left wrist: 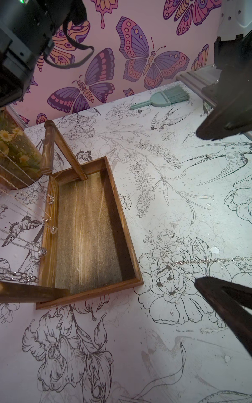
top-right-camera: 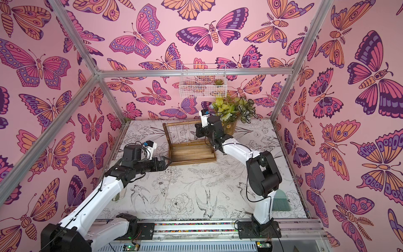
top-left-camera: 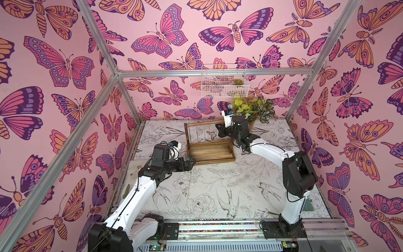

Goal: Take the necklace off the jewelry display stand
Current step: Take off the necklace from the stand.

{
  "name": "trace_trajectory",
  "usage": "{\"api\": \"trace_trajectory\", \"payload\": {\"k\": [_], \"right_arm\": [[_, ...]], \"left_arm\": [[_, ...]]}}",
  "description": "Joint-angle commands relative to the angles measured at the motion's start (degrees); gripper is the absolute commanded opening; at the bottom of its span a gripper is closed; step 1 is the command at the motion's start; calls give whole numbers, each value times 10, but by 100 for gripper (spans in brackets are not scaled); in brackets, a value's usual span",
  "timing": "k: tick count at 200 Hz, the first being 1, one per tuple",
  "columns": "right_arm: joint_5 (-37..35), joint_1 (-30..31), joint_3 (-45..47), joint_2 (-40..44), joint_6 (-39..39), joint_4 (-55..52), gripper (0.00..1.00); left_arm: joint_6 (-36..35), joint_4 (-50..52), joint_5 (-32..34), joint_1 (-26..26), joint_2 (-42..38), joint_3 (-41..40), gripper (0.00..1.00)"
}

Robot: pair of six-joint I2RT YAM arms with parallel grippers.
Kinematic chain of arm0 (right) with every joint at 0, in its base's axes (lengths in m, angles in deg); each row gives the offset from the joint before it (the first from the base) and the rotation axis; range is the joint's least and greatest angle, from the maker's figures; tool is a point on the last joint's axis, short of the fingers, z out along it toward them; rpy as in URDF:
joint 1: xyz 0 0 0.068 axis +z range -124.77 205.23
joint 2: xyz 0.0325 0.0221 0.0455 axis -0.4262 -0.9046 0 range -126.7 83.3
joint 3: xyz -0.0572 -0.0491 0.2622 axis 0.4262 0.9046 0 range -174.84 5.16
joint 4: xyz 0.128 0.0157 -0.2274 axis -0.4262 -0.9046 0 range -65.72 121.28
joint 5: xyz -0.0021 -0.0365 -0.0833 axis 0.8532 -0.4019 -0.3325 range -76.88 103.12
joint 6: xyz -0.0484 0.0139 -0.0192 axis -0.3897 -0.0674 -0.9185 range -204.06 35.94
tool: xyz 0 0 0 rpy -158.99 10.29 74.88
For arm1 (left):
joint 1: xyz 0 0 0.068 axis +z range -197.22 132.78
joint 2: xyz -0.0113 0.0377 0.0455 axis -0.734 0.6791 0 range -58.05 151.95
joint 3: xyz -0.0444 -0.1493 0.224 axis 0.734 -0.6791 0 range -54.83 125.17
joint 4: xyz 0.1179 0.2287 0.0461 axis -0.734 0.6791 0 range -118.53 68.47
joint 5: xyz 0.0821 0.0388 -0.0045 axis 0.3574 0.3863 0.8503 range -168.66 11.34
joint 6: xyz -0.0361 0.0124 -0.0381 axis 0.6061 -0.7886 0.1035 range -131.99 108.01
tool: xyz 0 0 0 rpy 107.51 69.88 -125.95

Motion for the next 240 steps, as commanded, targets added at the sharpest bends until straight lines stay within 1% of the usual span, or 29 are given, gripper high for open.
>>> {"api": "trace_trajectory", "payload": {"k": [1, 145, 240], "right_arm": [[-18, 1, -7, 26, -17, -11, 0], [-52, -24, 28, 61, -24, -20, 0], [-69, -48, 48, 83, -31, -21, 0]], "left_arm": [[-7, 0, -9, 3, -9, -11, 100], [-4, -3, -14, 3, -12, -16, 100], [5, -3, -15, 3, -29, -27, 100]]}}
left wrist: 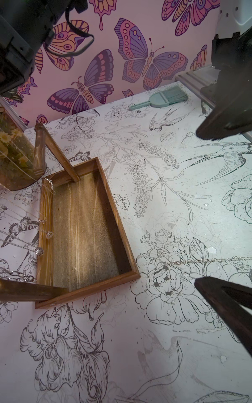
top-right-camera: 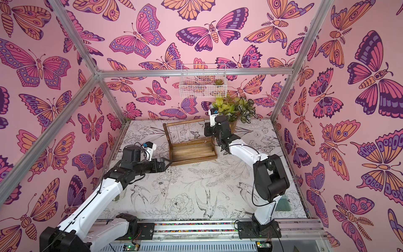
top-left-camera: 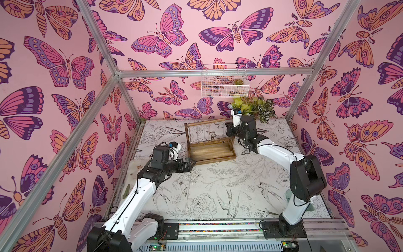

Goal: Take the necklace off the jewelry display stand
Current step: Take off the necklace from the stand.

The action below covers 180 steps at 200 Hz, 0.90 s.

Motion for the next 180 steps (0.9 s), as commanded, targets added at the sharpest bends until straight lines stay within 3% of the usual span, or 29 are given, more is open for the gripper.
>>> {"api": "trace_trajectory", "payload": {"k": [1, 180], "right_arm": [[-12, -7, 2, 28, -12, -5, 0], [37, -10, -45, 106, -23, -69, 0]], "left_arm": [[3, -2, -14, 3, -10, -13, 100], [-15, -13, -28, -17, -2, -8, 100]]}}
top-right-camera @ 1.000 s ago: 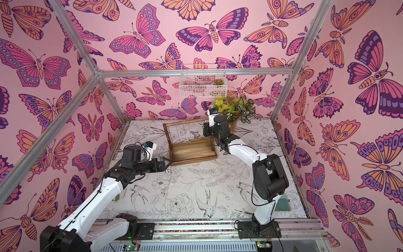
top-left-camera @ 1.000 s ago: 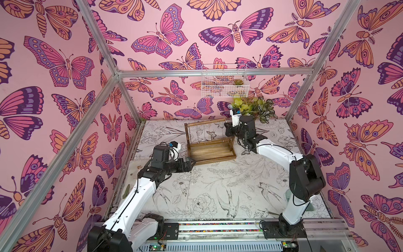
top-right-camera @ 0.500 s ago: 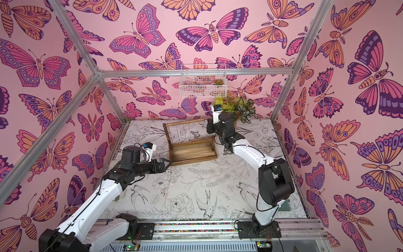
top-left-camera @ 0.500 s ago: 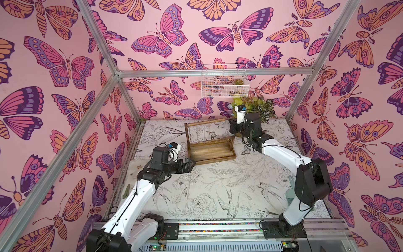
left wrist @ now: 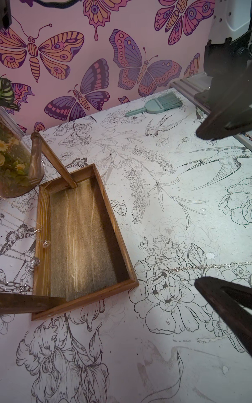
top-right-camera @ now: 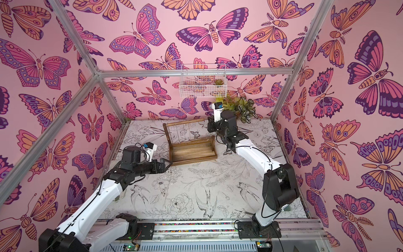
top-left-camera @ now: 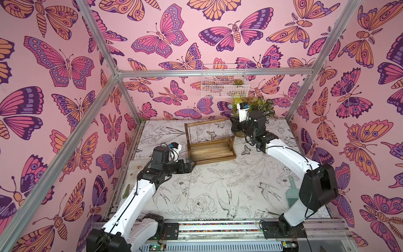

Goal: Take the necklace off the jewelry display stand
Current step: Take off the necklace from the stand.

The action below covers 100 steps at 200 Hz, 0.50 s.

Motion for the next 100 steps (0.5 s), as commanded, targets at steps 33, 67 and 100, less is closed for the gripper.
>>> {"api": "trace_trajectory", "payload": {"k": [33, 67, 100], "right_arm": [[29, 1, -36, 42, -3, -37, 0], [40, 3, -45, 67, -2, -54, 0], [53, 10, -59, 76, -3, -69, 0]], "left_arm": [[-22, -19, -12, -24, 11, -3, 100], [-28, -33, -13, -40, 17, -2, 100], [-36, -50, -15, -52, 23, -4, 99]]}}
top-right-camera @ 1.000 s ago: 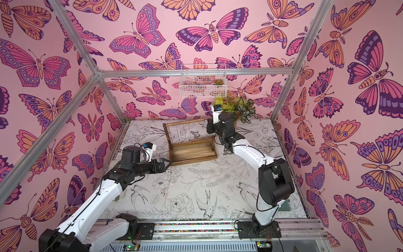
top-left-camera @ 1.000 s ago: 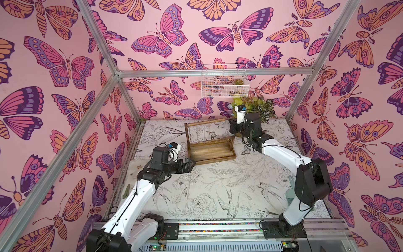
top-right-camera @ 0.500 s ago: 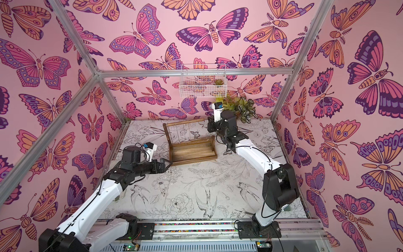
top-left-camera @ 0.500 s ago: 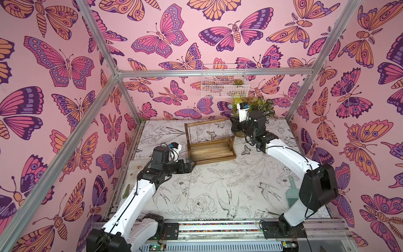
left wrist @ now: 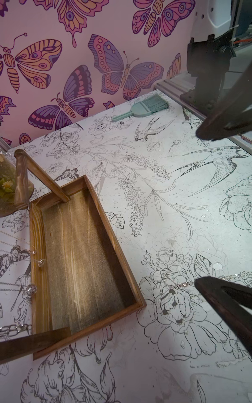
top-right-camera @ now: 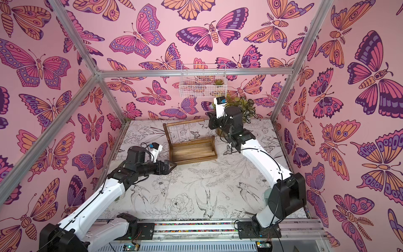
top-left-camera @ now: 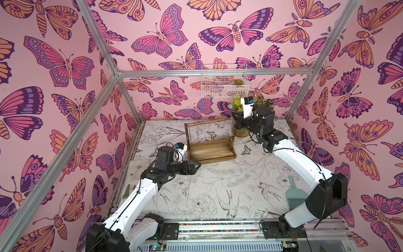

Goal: Take the necklace off the jewelry display stand
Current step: Take off the necklace from the stand.

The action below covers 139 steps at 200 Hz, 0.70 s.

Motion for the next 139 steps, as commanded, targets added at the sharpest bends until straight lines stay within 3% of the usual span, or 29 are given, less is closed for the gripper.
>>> {"api": "trace_trajectory", "payload": {"k": [1, 139], "right_arm": [[19, 8, -25, 16, 0, -20, 0], [60, 94, -72, 57, 0, -104, 0]], "left_arm": [[-18, -26, -14, -8, 7, -4, 99], [-83, -83, -47, -48, 24, 24, 95]]}}
